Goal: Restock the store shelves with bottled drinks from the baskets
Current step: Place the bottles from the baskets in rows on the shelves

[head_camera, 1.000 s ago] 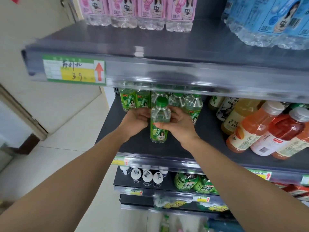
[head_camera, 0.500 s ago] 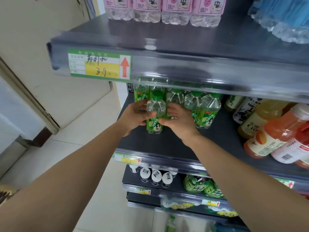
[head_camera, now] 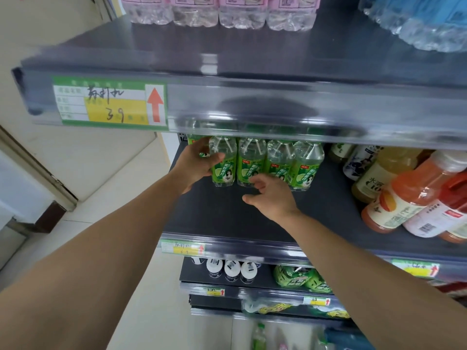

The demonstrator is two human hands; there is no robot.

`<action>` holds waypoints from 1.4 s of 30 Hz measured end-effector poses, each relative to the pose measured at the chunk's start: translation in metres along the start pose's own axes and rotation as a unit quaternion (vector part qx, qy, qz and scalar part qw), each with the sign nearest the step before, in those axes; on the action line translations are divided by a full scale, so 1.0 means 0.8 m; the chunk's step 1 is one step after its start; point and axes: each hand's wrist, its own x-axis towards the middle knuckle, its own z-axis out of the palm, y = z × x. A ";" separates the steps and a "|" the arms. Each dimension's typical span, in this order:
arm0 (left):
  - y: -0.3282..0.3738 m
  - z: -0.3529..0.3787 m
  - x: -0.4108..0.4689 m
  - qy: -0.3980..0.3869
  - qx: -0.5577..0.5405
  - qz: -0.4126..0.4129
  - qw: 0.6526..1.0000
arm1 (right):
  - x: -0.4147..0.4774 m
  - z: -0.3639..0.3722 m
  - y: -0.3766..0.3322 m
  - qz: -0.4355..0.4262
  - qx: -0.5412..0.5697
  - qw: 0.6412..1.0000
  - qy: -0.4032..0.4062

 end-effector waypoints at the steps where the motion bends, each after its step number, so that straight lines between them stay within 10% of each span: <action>1: 0.000 0.001 0.002 -0.003 0.005 0.001 1.000 | 0.000 0.000 0.003 0.005 0.002 1.000 0.000; 25: 0.003 0.034 -0.074 0.078 0.240 -0.033 0.967 | -0.074 -0.066 0.040 0.021 -0.080 0.997 0.001; 42: 0.025 0.225 -0.270 -0.215 0.493 0.124 0.834 | -0.319 -0.199 0.154 0.129 -0.300 0.945 -0.010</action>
